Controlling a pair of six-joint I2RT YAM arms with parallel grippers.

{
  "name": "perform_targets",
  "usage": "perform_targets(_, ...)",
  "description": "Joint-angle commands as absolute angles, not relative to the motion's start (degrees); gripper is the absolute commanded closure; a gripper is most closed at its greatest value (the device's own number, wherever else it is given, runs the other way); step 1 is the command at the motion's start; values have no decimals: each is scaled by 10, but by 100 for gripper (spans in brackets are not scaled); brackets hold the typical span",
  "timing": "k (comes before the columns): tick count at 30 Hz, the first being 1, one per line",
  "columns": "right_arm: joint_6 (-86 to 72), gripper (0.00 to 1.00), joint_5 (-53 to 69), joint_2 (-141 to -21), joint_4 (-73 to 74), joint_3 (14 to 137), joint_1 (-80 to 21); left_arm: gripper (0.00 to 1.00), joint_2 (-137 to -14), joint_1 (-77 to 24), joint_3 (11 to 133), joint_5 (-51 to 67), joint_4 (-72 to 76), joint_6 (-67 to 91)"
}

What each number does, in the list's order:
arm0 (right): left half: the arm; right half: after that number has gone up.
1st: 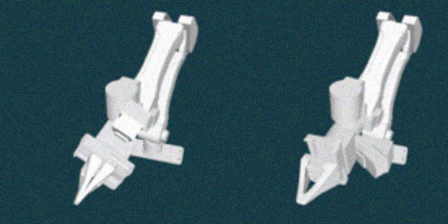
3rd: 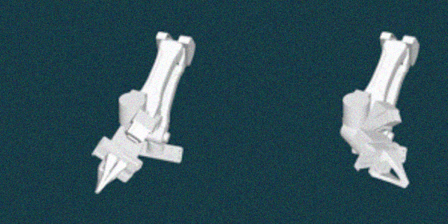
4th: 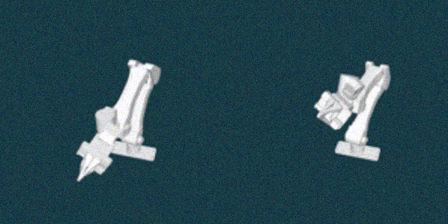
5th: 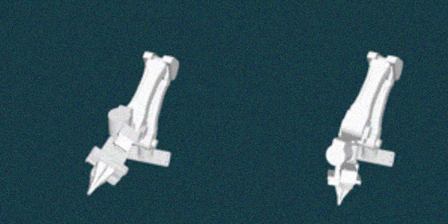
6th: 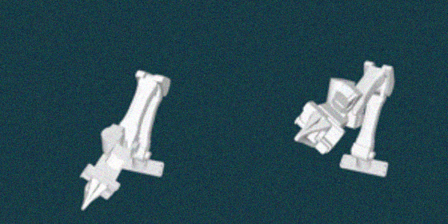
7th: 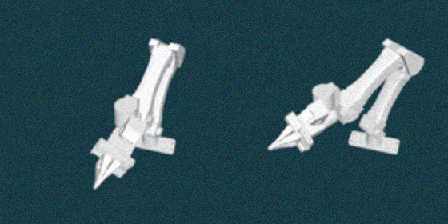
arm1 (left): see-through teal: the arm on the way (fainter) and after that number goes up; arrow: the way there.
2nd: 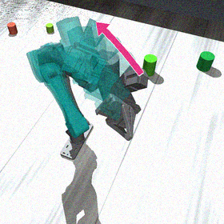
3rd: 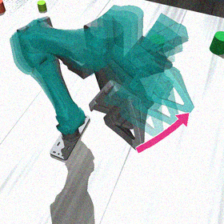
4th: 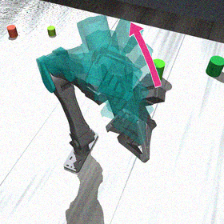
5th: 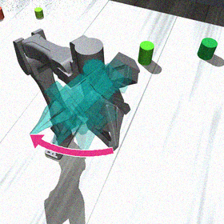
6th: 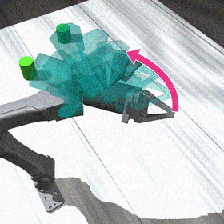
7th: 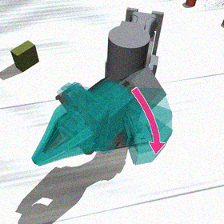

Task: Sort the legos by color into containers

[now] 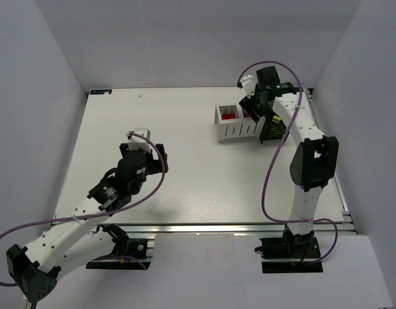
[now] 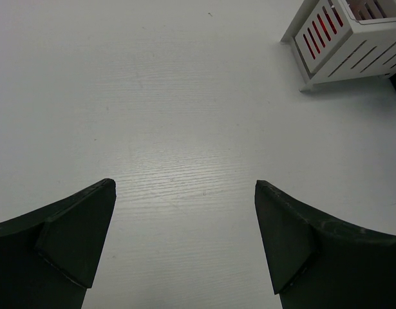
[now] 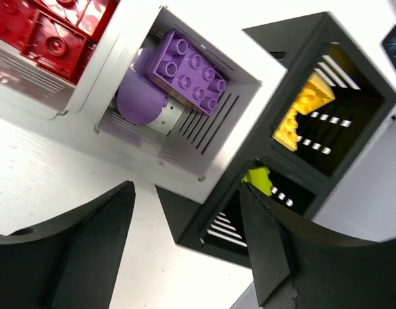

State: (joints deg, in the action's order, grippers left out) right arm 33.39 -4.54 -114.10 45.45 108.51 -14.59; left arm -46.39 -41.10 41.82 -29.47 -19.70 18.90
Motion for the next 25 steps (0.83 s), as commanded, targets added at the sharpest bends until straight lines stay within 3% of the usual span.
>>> perform_targets(1, 307, 27, -29, -1058, 438, 1097, -143, 2, -453, -414, 413, -296, -194, 184)
perform_targets(5, 227, 11, 78, -931, 397, 981, -142, 2, -443, -414, 409, -273, -182, 179)
perform_targets(11, 93, 11, 268, -755, 291, 740, -142, 2, -413, -420, 392, -238, -155, 160)
perform_targets(18, 18, 11, 269, -576, 166, 540, -142, 2, -422, -420, 381, -163, -127, 141)
perform_targets(25, 18, 11, 277, -488, 115, 462, -141, 2, -428, -420, 364, -136, -140, 128)
